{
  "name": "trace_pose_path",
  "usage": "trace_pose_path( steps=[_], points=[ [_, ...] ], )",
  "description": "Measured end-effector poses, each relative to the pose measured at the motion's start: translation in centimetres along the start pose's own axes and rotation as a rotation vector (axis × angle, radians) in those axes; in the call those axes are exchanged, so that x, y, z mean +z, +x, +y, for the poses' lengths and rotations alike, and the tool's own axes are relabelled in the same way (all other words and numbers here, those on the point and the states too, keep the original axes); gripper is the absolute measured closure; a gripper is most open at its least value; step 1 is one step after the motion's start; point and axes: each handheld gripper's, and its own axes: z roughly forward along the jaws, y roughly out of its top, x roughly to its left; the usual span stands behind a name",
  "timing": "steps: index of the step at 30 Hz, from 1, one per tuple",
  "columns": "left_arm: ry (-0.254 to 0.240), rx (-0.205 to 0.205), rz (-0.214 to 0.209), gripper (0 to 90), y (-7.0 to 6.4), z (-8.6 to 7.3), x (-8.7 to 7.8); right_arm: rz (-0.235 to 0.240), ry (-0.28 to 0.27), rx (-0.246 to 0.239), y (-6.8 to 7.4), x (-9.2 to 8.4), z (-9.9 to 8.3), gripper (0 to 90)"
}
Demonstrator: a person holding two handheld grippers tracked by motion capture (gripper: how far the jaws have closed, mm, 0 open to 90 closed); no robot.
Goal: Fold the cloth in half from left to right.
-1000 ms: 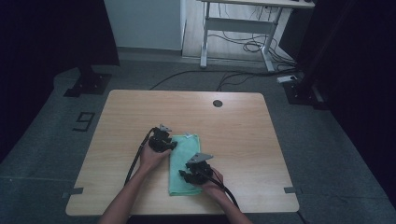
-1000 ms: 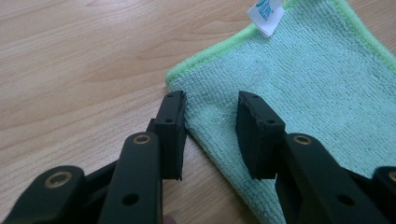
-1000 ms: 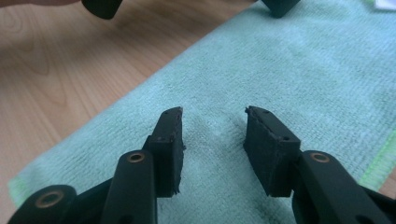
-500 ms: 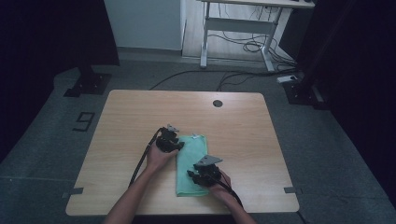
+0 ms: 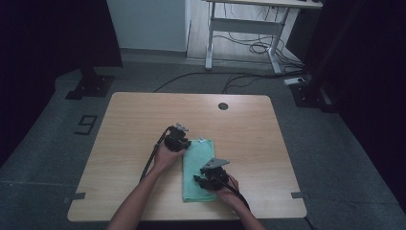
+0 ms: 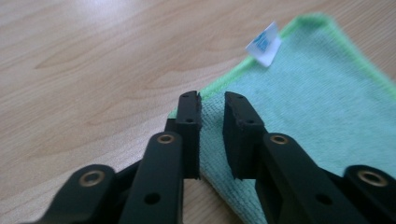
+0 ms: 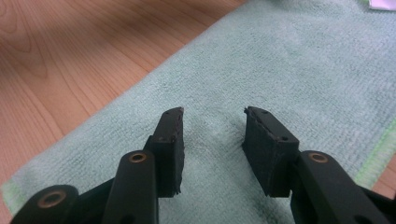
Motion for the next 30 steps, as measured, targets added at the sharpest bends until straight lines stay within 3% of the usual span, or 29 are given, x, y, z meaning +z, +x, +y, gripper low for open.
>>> trace_pose_path(
  steps=[7,10,14,19,26,30],
  points=[
    [0.007,-0.002,-0.003,80.7,0.2,-0.2,0.2,-0.045,-0.037,0.008,-0.3,0.9,2.5,57.2],
    [0.003,-0.007,-0.004,80.6,0.2,-0.2,0.2,-0.071,-0.056,0.019,-0.5,2.1,4.3,57.1],
    [-0.011,-0.019,-0.012,80.7,0.4,-0.5,0.2,-0.097,-0.038,0.034,-0.8,4.1,5.5,57.4],
    [-0.023,-0.028,-0.018,81.3,0.5,-0.6,0.2,-0.098,0.003,0.027,-0.7,5.5,5.1,58.1],
    [-0.023,-0.042,-0.027,81.6,0.6,-0.7,0.2,-0.092,-0.003,-0.026,1.1,4.4,3.7,58.2],
    [-0.026,-0.046,-0.023,81.5,0.5,-0.7,0.2,-0.061,-0.01,-0.039,1.9,3.5,2.7,58.1]
  ],
)
